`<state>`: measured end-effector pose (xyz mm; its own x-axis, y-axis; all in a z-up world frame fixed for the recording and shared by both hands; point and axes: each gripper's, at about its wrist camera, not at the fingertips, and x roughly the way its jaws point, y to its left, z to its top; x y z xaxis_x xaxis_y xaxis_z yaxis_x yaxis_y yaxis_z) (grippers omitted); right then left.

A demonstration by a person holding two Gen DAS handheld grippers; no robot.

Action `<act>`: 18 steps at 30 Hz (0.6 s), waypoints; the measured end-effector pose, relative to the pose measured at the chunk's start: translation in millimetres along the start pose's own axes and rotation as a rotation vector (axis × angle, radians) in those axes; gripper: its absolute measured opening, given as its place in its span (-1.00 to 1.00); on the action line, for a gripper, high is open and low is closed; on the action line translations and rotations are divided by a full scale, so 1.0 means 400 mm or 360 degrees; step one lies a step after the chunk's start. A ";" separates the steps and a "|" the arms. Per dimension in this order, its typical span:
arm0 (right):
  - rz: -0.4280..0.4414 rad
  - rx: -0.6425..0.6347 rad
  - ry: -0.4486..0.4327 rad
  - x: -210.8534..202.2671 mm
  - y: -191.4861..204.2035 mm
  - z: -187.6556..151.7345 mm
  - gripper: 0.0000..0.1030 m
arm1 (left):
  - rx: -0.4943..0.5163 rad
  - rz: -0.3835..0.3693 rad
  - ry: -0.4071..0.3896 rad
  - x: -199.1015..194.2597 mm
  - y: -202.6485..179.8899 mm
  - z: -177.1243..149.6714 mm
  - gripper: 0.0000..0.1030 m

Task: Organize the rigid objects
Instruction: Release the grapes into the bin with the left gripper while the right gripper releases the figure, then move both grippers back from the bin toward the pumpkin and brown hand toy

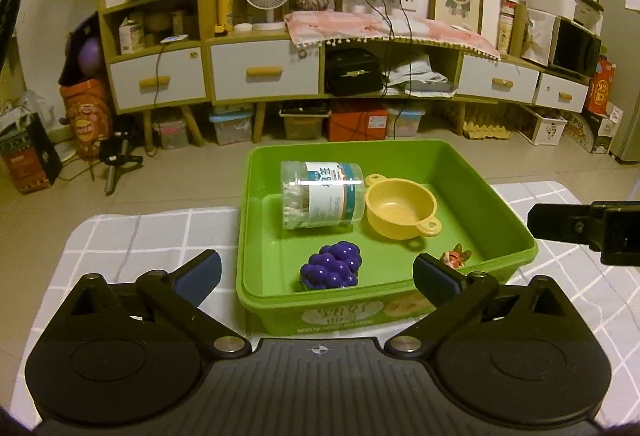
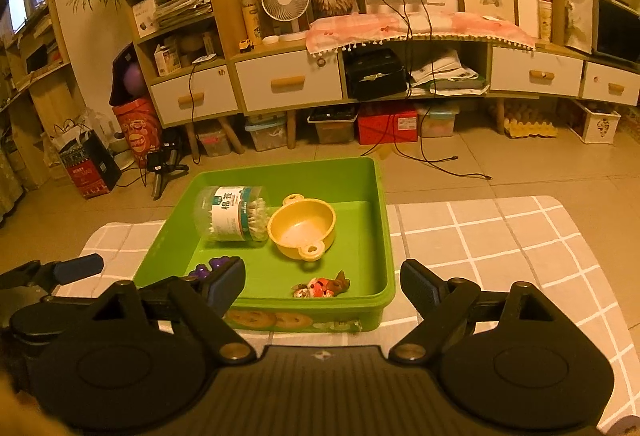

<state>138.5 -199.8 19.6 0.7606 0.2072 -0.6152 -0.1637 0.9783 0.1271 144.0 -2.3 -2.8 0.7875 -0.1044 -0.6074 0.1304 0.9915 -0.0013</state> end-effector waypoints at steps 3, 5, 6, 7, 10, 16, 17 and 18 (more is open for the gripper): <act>-0.0003 -0.0001 -0.0006 -0.021 0.004 0.001 0.28 | 0.0007 -0.0003 -0.0003 -0.017 -0.002 -0.004 0.96; -0.0001 0.0004 -0.0009 -0.035 0.006 0.003 0.29 | 0.0009 -0.0013 -0.0005 -0.028 -0.002 -0.005 0.96; 0.0001 0.0006 -0.0010 -0.042 0.008 0.003 0.30 | 0.0008 -0.0019 -0.0003 -0.034 0.000 -0.006 0.96; 0.0003 0.0009 -0.0010 -0.050 0.009 0.003 0.30 | 0.0006 -0.0024 0.0001 -0.039 0.001 -0.007 0.96; 0.0012 0.0023 -0.0010 -0.073 0.012 0.002 0.30 | -0.0005 -0.0049 0.0007 -0.060 0.003 -0.009 0.96; 0.0034 0.0064 0.0039 -0.106 0.009 -0.010 0.31 | -0.0028 -0.0083 0.0046 -0.097 0.012 -0.022 0.96; 0.0036 0.0074 0.0048 -0.110 0.008 -0.013 0.31 | -0.0031 -0.0087 0.0051 -0.103 0.014 -0.026 0.96; 0.0038 0.0086 0.0054 -0.115 0.006 -0.016 0.31 | -0.0034 -0.0091 0.0057 -0.108 0.016 -0.030 0.96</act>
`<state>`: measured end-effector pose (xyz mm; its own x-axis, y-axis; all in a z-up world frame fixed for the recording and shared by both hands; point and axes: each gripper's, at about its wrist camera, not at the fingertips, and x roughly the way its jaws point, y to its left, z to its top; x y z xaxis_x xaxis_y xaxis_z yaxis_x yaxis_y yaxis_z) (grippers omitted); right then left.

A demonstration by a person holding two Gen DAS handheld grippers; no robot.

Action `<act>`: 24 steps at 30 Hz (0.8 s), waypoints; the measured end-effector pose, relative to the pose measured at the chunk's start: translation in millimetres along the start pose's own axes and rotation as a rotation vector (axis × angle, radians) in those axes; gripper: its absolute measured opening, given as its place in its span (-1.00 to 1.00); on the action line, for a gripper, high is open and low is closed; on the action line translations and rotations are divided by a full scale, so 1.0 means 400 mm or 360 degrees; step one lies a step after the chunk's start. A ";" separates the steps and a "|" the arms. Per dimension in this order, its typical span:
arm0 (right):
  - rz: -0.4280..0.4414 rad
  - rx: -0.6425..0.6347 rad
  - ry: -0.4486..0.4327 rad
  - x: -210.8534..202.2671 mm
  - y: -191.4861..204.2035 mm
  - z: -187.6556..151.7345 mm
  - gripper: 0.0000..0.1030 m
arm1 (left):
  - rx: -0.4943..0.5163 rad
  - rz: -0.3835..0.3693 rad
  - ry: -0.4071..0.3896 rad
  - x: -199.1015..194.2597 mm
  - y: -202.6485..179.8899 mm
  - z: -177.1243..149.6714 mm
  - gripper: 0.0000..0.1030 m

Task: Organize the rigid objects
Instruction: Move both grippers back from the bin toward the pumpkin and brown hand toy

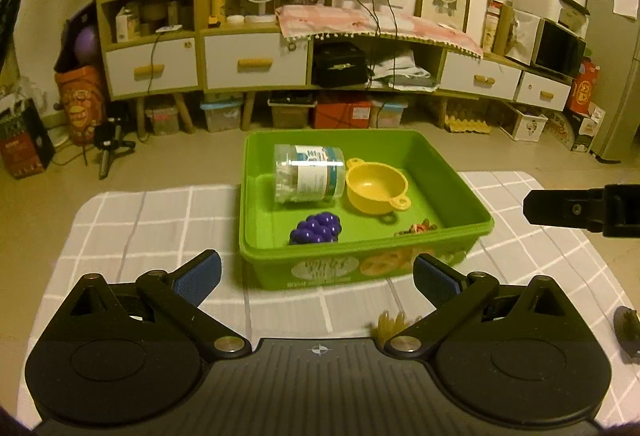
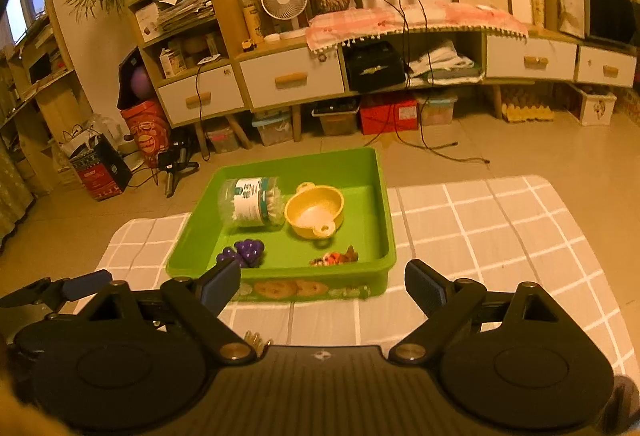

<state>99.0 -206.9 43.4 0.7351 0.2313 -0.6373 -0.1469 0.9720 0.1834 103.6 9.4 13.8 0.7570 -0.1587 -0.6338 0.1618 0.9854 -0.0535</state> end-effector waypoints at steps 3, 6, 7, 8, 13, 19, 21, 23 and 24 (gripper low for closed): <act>0.0013 0.0035 0.0022 -0.012 -0.003 -0.013 0.32 | -0.0015 -0.0013 0.0016 -0.012 0.009 -0.016 0.96; 0.0034 0.0057 0.0048 -0.019 -0.001 -0.030 0.32 | -0.0015 -0.0016 0.0041 -0.024 0.013 -0.037 0.96; 0.0039 0.0062 0.0059 -0.021 -0.001 -0.036 0.32 | -0.0013 -0.0017 0.0045 -0.028 0.015 -0.043 0.96; 0.0041 0.0066 0.0070 -0.022 0.001 -0.043 0.32 | -0.0008 -0.0015 0.0050 -0.032 0.016 -0.051 0.96; 0.0047 0.0056 0.0098 -0.036 0.018 -0.078 0.32 | 0.0017 -0.0005 0.0065 -0.051 0.024 -0.091 0.96; 0.0026 0.0013 0.0108 -0.047 0.024 -0.132 0.32 | 0.0030 0.0003 0.0076 -0.068 0.041 -0.146 0.96; 0.0016 0.0017 0.0117 -0.051 0.020 -0.154 0.32 | 0.0038 -0.0008 0.0071 -0.077 0.046 -0.161 0.96; 0.0016 0.0009 0.0107 -0.055 0.015 -0.177 0.32 | 0.0057 -0.0023 0.0053 -0.088 0.055 -0.184 0.96; 0.0008 -0.0002 0.0107 -0.055 0.013 -0.188 0.32 | 0.0065 -0.0028 0.0049 -0.091 0.058 -0.193 0.96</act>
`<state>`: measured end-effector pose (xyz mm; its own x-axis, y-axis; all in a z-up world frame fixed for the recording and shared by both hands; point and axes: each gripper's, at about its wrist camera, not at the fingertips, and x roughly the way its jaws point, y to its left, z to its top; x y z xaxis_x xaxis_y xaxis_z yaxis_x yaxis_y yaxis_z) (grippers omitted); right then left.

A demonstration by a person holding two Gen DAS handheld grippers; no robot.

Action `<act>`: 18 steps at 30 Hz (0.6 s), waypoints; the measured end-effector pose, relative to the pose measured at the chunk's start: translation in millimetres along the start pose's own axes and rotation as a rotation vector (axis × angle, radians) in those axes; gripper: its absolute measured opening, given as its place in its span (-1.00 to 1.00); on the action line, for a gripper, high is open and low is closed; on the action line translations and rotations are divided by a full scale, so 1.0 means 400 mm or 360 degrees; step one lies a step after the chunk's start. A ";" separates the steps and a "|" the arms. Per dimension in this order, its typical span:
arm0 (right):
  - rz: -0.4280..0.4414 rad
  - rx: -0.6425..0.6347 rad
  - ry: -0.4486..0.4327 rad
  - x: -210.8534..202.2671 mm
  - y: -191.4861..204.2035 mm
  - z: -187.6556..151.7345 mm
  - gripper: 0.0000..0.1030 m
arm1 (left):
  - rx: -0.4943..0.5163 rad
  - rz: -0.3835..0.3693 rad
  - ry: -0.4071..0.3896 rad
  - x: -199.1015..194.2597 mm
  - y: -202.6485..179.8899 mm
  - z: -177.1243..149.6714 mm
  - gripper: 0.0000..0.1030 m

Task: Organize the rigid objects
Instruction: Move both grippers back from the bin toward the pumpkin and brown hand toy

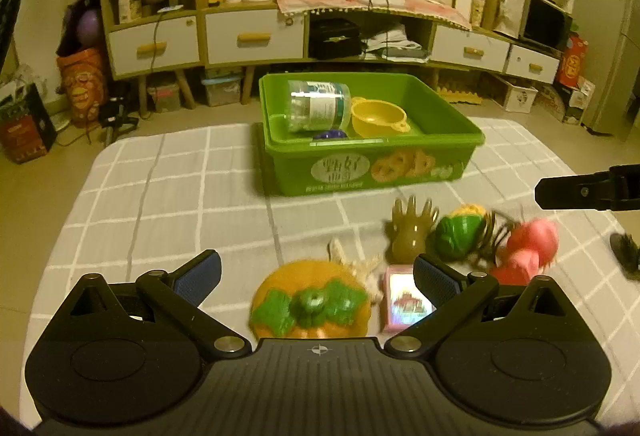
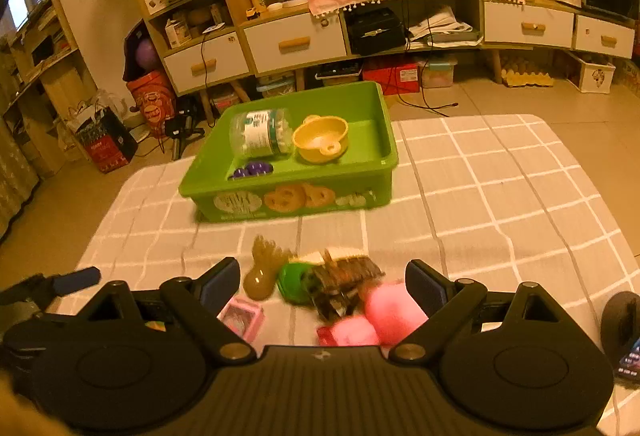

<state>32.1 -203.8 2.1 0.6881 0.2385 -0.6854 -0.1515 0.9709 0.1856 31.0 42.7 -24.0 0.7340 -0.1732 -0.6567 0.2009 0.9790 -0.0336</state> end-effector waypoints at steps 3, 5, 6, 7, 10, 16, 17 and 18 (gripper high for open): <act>-0.0025 -0.0044 -0.0011 0.000 0.001 -0.035 0.32 | 0.0004 -0.0027 -0.0017 -0.004 0.012 -0.029 0.96; -0.0020 -0.0091 -0.0031 -0.005 0.005 -0.058 0.32 | 0.0007 -0.0045 -0.0029 -0.005 0.021 -0.047 0.96; -0.0027 -0.0113 -0.0045 -0.010 0.006 -0.071 0.32 | 0.0007 -0.0054 -0.0033 -0.006 0.024 -0.056 0.96; -0.0030 -0.0128 -0.0057 -0.014 0.006 -0.080 0.32 | 0.0006 -0.0065 -0.0034 -0.007 0.028 -0.066 0.96; -0.0034 -0.0155 -0.0099 -0.027 -0.001 -0.111 0.32 | 0.0033 -0.0090 -0.0041 -0.008 0.032 -0.094 0.96; -0.0037 -0.0236 -0.0180 -0.043 -0.024 -0.173 0.38 | 0.0157 -0.0080 0.0016 0.012 0.031 -0.146 0.96; -0.0036 -0.0247 -0.0187 -0.045 -0.029 -0.184 0.39 | 0.0172 -0.0080 0.0023 0.014 0.032 -0.152 0.96; -0.0033 -0.0260 -0.0188 -0.048 -0.034 -0.195 0.39 | 0.0182 -0.0083 0.0029 0.017 0.034 -0.156 0.96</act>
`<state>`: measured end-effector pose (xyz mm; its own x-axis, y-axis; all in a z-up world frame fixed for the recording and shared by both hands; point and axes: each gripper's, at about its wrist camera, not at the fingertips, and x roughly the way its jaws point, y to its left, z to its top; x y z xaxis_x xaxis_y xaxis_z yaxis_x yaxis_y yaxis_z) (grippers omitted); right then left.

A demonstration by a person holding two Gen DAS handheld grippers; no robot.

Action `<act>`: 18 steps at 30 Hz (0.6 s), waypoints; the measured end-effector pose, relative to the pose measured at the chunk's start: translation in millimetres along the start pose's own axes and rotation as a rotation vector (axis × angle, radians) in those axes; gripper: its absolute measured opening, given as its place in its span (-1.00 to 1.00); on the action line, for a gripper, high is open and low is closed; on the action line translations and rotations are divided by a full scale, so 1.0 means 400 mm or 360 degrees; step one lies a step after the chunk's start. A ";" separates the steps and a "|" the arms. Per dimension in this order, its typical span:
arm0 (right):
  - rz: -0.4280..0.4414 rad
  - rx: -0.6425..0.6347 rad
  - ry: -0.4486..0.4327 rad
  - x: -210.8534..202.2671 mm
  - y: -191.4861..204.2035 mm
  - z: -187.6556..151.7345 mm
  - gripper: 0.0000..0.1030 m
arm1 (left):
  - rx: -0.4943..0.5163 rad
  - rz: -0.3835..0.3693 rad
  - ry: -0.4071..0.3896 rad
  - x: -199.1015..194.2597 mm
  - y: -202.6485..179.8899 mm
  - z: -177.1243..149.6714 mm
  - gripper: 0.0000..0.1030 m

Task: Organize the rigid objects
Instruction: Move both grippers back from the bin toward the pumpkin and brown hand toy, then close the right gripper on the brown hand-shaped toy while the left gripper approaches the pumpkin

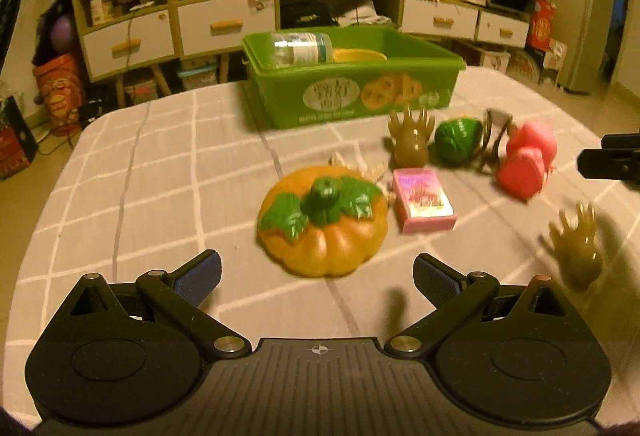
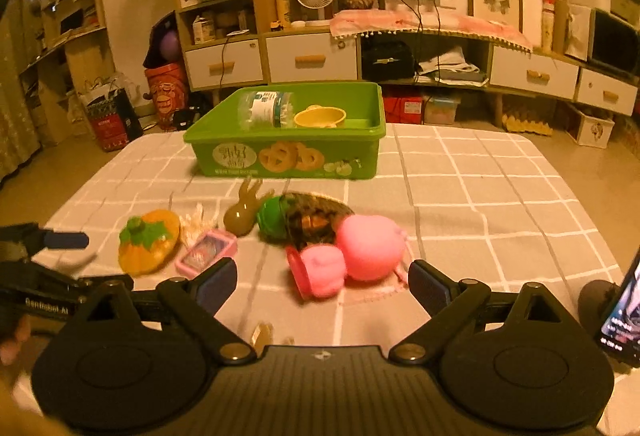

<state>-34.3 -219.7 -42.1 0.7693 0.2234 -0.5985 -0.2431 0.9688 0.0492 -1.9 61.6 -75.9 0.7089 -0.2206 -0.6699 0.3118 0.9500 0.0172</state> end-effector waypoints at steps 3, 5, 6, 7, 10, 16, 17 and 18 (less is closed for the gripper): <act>0.0019 -0.0019 0.0023 -0.004 -0.014 -0.026 0.40 | 0.0015 -0.0026 0.0011 0.002 0.002 -0.014 0.96; 0.0043 -0.0008 0.0057 -0.003 -0.021 -0.040 0.42 | 0.0027 -0.0033 0.0021 0.006 0.001 -0.021 0.96; 0.0053 -0.0002 0.0079 0.000 -0.024 -0.047 0.42 | 0.0031 -0.0035 0.0032 0.009 0.000 -0.023 0.96; 0.0060 -0.0003 0.0096 0.002 -0.025 -0.053 0.42 | 0.0037 -0.0039 0.0042 0.012 -0.002 -0.025 0.96; 0.0074 -0.0039 0.0123 0.003 -0.020 -0.069 0.42 | 0.0051 -0.0044 0.0042 0.018 -0.005 -0.024 0.96; 0.0191 -0.0141 0.0145 0.002 0.016 -0.091 0.42 | 0.0028 -0.0081 0.0037 0.044 -0.007 -0.017 0.96; 0.0202 -0.0159 0.0157 0.005 0.024 -0.095 0.42 | 0.0011 -0.0089 0.0033 0.049 -0.006 -0.014 0.96; 0.0212 -0.0178 0.0172 0.009 0.031 -0.099 0.42 | -0.0001 -0.0085 0.0026 0.054 -0.005 -0.011 0.96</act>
<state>-57.9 -211.3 -75.1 0.6595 0.3301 -0.6754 -0.4071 0.9121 0.0484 10.1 55.9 -93.6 0.6808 -0.2670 -0.6821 0.3482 0.9372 -0.0194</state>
